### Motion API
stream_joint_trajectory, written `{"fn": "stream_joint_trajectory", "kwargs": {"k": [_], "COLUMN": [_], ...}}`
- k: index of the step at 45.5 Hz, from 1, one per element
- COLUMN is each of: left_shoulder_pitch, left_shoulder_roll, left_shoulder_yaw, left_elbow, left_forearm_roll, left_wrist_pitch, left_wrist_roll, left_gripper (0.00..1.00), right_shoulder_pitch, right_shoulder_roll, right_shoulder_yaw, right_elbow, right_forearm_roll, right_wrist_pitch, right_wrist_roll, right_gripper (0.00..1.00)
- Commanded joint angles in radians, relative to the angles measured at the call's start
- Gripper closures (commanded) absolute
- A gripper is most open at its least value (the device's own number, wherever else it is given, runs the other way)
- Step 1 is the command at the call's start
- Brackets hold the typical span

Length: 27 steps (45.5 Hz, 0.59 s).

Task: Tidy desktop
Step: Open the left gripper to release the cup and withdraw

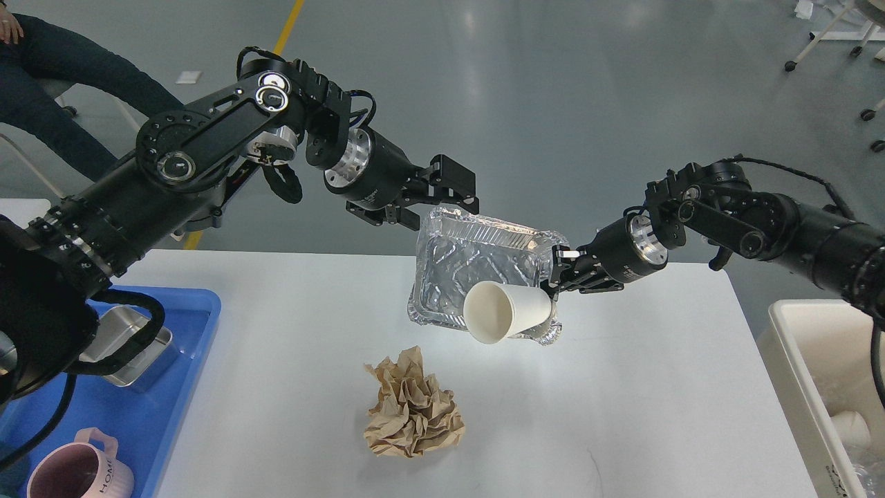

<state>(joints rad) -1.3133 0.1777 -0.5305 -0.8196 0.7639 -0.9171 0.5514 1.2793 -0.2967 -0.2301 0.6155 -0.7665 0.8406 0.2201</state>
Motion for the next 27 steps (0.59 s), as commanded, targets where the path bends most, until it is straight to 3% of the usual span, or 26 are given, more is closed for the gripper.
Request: {"fn": "stream_joint_trajectory", "kwargs": {"k": [1,7,9,12,19,23,27], "left_shoulder_pitch": [0.045,0.14,0.164,0.187,0.226,0.262,0.321], "left_shoulder_roll": [0.06,0.08,0.086,0.095,0.143,0.144,0.149], "left_shoulder_yaw": [-0.074,-0.207,-0.242,-0.276,-0.301,-0.298,-0.296], "left_elbow": [0.002,0.0,0.0,0.0,-0.001,-0.016,-0.03], "left_forearm_roll": [-0.014,-0.044,-0.043,-0.031,0.069,0.123,0.146], "left_wrist_pitch": [0.014,0.015,0.023,0.037,0.145,0.257,0.332], "left_wrist_roll": [-0.016,-0.024,-0.06,-0.163,-0.474,-0.6,-0.698], "left_gripper": [0.03,0.03,0.03,0.03,0.03,0.03,0.03], "right_shoulder_pitch": [0.0,0.0,-0.005,-0.006,-0.011,-0.012,-0.012], "right_shoulder_roll": [0.002,-0.004,-0.005,-0.007,-0.009,-0.015,-0.021], "right_shoulder_yaw": [0.0,0.0,0.0,0.0,0.0,0.0,0.0], "right_elbow": [0.001,0.001,0.0,0.0,0.0,0.0,0.001], "right_forearm_roll": [0.0,0.001,0.0,0.0,0.001,0.016,0.029], "right_wrist_pitch": [0.0,0.0,0.0,0.0,-0.005,-0.006,-0.006], "right_wrist_roll": [0.001,0.001,0.001,0.001,0.001,-0.001,-0.001], "right_gripper": [1.0,1.0,1.0,1.0,1.0,1.0,1.0]}}
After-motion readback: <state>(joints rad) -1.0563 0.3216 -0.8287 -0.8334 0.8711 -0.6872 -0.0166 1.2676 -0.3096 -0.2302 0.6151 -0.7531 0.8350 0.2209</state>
